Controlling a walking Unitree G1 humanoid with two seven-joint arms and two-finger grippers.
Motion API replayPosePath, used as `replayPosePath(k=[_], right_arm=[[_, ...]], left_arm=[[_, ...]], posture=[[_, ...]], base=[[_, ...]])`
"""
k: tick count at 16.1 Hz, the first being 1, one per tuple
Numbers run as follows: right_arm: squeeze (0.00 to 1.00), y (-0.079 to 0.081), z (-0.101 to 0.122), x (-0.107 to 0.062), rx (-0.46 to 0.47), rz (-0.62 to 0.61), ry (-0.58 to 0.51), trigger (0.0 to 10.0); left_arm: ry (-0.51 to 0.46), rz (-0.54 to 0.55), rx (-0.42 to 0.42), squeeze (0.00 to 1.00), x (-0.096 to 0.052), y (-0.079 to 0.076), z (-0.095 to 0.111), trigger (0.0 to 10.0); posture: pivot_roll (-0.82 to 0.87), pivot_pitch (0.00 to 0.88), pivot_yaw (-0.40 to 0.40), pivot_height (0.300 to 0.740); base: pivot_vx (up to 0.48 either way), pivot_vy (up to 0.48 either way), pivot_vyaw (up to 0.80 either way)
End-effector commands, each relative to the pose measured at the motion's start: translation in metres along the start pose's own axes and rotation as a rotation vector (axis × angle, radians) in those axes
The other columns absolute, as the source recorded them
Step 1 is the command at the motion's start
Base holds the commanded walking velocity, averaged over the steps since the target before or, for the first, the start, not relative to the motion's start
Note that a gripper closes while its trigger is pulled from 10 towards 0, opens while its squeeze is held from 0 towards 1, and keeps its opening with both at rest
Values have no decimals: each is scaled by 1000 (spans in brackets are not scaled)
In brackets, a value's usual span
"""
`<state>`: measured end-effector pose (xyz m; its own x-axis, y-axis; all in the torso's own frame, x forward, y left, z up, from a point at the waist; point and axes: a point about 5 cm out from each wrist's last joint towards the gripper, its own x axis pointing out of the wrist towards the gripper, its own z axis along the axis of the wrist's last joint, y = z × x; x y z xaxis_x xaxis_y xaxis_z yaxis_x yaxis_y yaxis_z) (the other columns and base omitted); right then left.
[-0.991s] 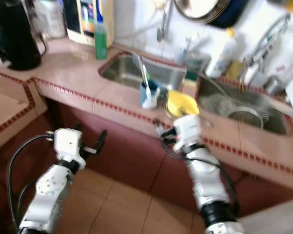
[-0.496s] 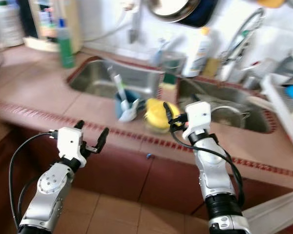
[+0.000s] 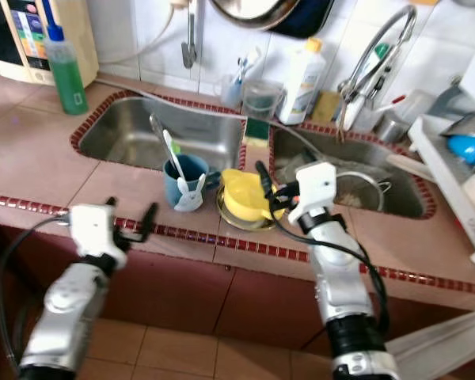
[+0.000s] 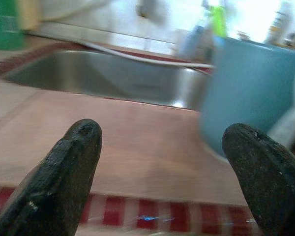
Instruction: Kitchen organization
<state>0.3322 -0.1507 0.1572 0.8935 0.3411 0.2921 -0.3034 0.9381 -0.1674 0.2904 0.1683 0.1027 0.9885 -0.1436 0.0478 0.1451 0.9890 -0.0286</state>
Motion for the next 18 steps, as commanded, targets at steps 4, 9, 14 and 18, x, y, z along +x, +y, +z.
replayPosePath(k=[4,9,14,18], right_arm=[[0,-1,3,0,-12,33,3,10000],[0,2,-1,-5,-41,89,30,10000],[0,5,-2,-11,-50,113,43,10000],[0,12,-6,-26,-63,125,65,10000]], left_arm=[[-7,2,-28,0,6,8,13,10000],[-31,-120,-34,0,29,1,33,10000],[-62,-224,-38,0,55,-9,57,10000],[-1,-297,-79,0,72,-18,60,10000]], posture=[[63,0,-131,740],[41,0,-123,740],[14,0,-105,740],[-24,0,-74,740]], base=[[0,0,0],[0,0,0],[0,0,0],[0,0,0]])
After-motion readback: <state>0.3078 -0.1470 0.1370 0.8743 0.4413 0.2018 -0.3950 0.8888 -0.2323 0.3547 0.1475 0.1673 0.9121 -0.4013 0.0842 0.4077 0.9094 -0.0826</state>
